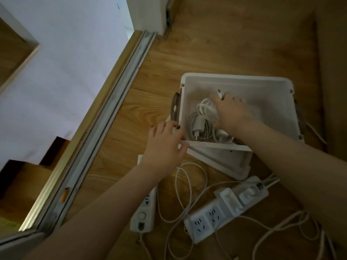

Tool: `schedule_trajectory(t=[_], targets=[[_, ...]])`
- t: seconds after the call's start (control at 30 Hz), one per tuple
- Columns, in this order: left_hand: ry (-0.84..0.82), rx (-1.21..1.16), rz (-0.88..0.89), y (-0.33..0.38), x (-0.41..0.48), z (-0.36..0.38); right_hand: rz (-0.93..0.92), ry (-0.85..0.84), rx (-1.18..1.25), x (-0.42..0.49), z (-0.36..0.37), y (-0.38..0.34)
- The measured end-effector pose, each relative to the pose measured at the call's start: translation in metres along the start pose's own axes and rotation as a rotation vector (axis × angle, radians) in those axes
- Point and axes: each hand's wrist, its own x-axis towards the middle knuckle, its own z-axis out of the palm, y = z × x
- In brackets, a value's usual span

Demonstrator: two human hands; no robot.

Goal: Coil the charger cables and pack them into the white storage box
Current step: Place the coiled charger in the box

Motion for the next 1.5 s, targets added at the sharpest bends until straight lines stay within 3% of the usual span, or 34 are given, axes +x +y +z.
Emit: schedule_trajectory(t=[0.13, 0.3, 0.53, 0.9, 1.1, 1.2, 1.27, 1.43, 1.5], targets=[[0.047, -0.079, 0.005, -0.002, -0.001, 0.008, -0.051, 0.111, -0.005, 0.028, 0.008, -0.001], [0.015, -0.124, 0.008, -0.006, 0.0, 0.01, -0.205, 0.011, -0.112, 0.049, 0.026, -0.006], [0.0, -0.123, 0.039, -0.01, 0.002, 0.008, -0.225, -0.002, -0.27, 0.035, 0.033, -0.012], [-0.003, -0.11, 0.015, -0.006, -0.001, 0.007, -0.177, 0.107, 0.195, 0.031, 0.031, -0.012], [0.061, -0.036, -0.044, 0.005, -0.006, 0.005, -0.251, 0.34, 0.493, -0.036, 0.005, -0.025], [0.22, -0.1, -0.047, 0.019, -0.034, 0.015, -0.289, 0.224, 0.527, -0.087, 0.005, -0.027], [0.191, -0.136, -0.001, 0.029, -0.062, 0.03, -0.313, 0.103, 0.434, -0.113, 0.018, -0.024], [-0.301, -0.076, 0.061, 0.052, -0.114, 0.071, -0.301, -0.346, 0.039, -0.142, 0.06, -0.025], [-0.395, -0.006, 0.069, 0.06, -0.123, 0.082, -0.31, -0.457, -0.184, -0.143, 0.068, -0.033]])
